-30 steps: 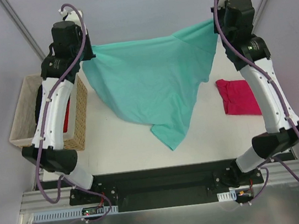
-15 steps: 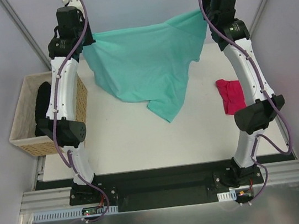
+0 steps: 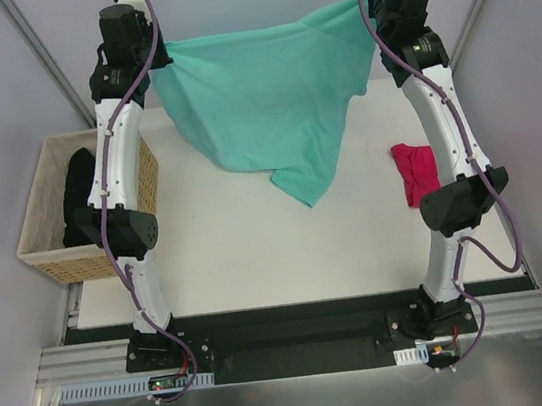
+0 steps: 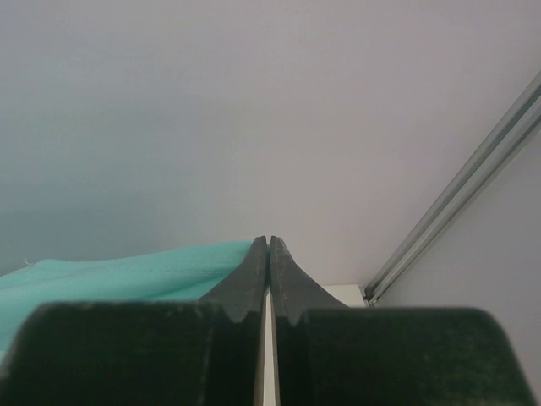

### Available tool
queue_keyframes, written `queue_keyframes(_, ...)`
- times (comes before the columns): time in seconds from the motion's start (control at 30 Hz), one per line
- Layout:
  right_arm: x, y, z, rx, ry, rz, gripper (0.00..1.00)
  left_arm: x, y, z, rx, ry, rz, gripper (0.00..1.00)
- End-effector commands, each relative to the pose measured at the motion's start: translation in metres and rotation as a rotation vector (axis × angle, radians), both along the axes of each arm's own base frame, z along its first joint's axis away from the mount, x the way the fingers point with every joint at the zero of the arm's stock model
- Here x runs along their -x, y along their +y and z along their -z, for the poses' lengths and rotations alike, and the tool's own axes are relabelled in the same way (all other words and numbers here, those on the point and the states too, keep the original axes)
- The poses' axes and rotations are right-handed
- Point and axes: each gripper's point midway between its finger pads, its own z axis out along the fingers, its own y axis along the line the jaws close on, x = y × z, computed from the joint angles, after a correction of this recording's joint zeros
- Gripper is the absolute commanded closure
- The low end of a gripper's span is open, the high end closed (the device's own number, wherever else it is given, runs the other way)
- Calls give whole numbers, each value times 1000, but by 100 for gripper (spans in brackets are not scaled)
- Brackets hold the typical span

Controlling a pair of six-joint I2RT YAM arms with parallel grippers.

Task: Fold and stack the t-shirts
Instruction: Flatten out the tshirt

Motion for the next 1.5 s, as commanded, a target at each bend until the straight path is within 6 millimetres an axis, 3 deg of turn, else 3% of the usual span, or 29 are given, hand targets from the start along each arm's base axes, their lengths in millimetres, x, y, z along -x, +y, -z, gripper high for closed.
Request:
queue_keyframes(0.0, 20, -21, -76, -15, -221, 54, 99, 3, 11, -79, 28, -230, -18, 100)
queue_keyframes(0.27, 29, -28, -96, 24, -283, 79, 99, 3, 27, -90, 29, -261, -52, 100)
queue_keyframes(0.67, 16, -38, -75, 58, -236, 115, 99, -11, 33, -73, 27, -234, -83, 100)
queue_keyframes(0.93, 9, -62, -71, 44, -244, 172, 99, -22, 35, -61, 64, -222, -91, 100)
queue_keyframes(1.07, 6, -65, -63, 36, -227, 180, 99, -28, 30, -50, 114, -200, -70, 100)
queue_keyframes(1.23, -3, -64, -38, 17, -164, 175, 99, -30, 30, -39, 123, -171, -64, 100)
queue_keyframes(1.47, -12, -57, -4, -31, -82, 150, 99, -17, 36, -21, 88, -106, -82, 100)
